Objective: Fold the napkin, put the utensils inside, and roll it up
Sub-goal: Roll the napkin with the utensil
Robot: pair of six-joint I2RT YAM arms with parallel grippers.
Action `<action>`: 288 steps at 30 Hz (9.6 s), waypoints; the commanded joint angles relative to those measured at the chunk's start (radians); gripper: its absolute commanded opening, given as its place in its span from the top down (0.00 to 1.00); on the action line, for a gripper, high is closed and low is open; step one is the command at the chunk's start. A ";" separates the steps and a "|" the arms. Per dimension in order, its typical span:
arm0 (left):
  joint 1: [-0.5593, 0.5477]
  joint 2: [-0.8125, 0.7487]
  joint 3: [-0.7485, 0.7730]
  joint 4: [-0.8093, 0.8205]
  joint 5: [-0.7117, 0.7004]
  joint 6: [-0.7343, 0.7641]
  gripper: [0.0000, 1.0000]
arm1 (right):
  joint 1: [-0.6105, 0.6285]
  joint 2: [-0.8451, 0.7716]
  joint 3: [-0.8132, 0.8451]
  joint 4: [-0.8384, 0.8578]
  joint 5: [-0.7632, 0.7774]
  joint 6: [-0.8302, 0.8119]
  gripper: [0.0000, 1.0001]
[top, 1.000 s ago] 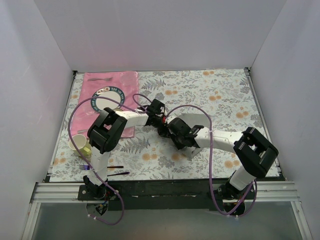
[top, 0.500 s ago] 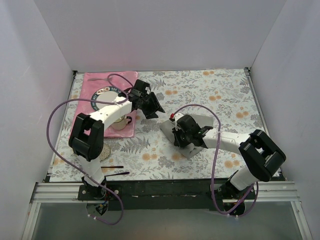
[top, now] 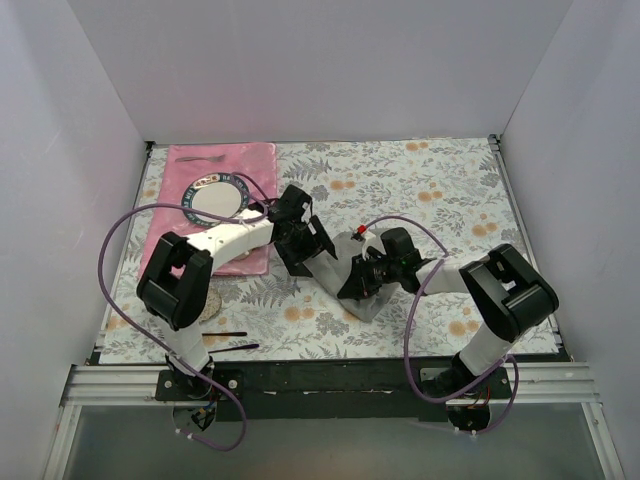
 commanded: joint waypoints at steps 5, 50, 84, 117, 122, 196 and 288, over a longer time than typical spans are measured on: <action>-0.069 0.083 0.036 -0.124 -0.010 -0.101 0.25 | -0.052 0.111 0.010 -0.283 -0.146 -0.020 0.99; -0.113 0.244 0.157 -0.236 -0.199 -0.155 1.00 | 0.162 -0.358 0.205 -0.685 0.552 -0.191 0.36; -0.109 0.257 0.198 -0.282 -0.105 -0.169 1.00 | 0.514 -0.088 0.157 -0.588 1.046 -0.050 0.59; -0.043 -0.024 0.289 -0.227 -0.145 0.057 0.40 | -0.026 0.039 -0.133 -0.125 -0.207 0.084 0.99; -0.063 -0.112 0.125 -0.131 -0.057 0.002 0.42 | -0.092 0.116 -0.111 -0.146 -0.245 0.080 0.99; -0.092 0.100 -0.083 -0.014 0.013 -0.204 1.00 | 0.575 -0.140 0.273 -0.620 1.022 -0.353 0.27; -0.067 0.125 -0.096 0.061 -0.012 -0.114 0.75 | 0.046 -0.155 0.384 -0.809 0.374 -0.212 0.36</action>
